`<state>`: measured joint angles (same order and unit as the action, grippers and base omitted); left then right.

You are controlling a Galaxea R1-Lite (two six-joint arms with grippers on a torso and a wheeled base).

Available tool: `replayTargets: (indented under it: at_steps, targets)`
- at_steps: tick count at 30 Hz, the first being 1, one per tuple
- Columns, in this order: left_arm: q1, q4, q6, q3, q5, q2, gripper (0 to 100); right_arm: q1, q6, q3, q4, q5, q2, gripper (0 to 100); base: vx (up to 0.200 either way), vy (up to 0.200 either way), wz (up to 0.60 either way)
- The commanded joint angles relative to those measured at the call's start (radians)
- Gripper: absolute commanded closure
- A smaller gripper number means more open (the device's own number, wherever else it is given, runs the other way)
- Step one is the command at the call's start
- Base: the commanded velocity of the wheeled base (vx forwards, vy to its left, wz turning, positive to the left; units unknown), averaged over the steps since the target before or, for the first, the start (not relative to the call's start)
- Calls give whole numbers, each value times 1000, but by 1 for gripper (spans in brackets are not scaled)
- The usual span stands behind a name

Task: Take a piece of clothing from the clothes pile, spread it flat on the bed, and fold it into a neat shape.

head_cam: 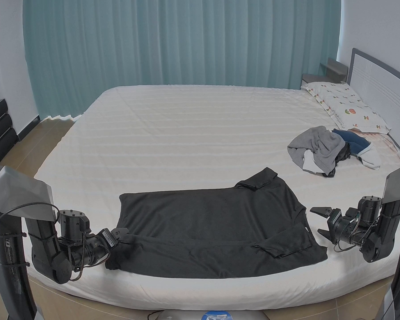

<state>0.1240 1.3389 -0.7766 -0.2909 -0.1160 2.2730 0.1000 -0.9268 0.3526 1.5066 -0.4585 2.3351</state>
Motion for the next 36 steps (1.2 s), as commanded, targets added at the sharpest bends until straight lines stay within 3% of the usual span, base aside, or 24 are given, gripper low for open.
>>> replayTargets:
  at_steps: [1, 9, 17, 23, 36]
  targets:
    - [9, 0, -15, -1, 1, -10, 0, 0, -1, 0, 0, 0, 1, 0, 0, 0, 0]
    - [16, -1, -73, -10, 2, -29, 0, 0, -15, -1, 0, 0, 3, 0, 0, 0, 0]
    - [17, -1, -73, -8, 2, -27, 0, -2, -15, -1, 0, 0, 3, 0, 0, 0, 0]
    - [17, 0, -73, -8, 2, -29, 0, -2, -15, -1, 0, 0, 4, 0, 0, -200, 0]
    - [-6, -4, -52, -11, 39, -147, 0, -3, -15, -3, 0, 0, 4, 0, 0, 0, 0]
